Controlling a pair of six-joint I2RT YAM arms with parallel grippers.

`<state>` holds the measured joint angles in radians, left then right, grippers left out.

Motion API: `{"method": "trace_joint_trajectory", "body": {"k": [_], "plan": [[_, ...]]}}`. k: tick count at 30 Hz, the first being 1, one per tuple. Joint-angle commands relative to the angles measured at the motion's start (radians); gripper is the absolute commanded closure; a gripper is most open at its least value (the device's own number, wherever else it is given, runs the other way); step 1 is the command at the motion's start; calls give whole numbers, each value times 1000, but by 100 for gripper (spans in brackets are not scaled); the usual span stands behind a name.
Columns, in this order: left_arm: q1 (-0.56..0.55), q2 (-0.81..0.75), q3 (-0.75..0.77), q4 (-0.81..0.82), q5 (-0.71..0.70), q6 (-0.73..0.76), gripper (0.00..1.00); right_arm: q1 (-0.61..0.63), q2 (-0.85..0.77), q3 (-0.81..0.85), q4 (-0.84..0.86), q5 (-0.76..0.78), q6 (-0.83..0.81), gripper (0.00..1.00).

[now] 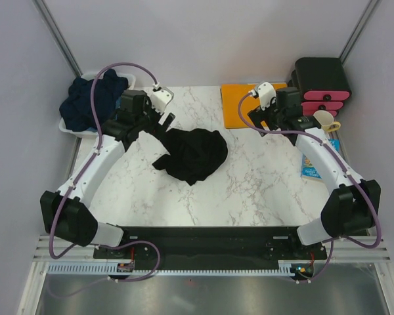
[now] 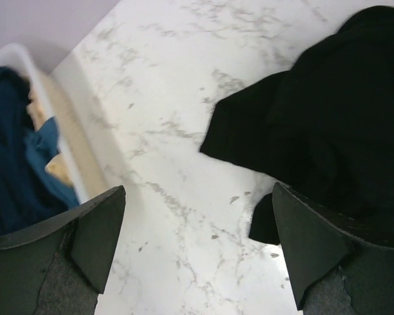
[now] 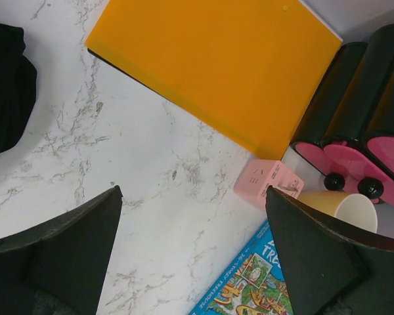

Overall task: Fold and stack the t-shirts
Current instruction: Move the tshirt to the center of the board

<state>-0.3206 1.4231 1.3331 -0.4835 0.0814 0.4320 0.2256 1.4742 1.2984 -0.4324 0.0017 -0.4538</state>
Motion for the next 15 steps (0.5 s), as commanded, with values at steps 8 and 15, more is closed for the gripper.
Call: {"method": "trace_joint_trajectory", "body": {"k": [8,15], "plan": [[94,-141,-166,215,-328,37,0,93,149,127,-89,-48,-52,2],[218,-164,-189,253,-390,14,0,187,242,202,-178,-107,-108,2]]}}
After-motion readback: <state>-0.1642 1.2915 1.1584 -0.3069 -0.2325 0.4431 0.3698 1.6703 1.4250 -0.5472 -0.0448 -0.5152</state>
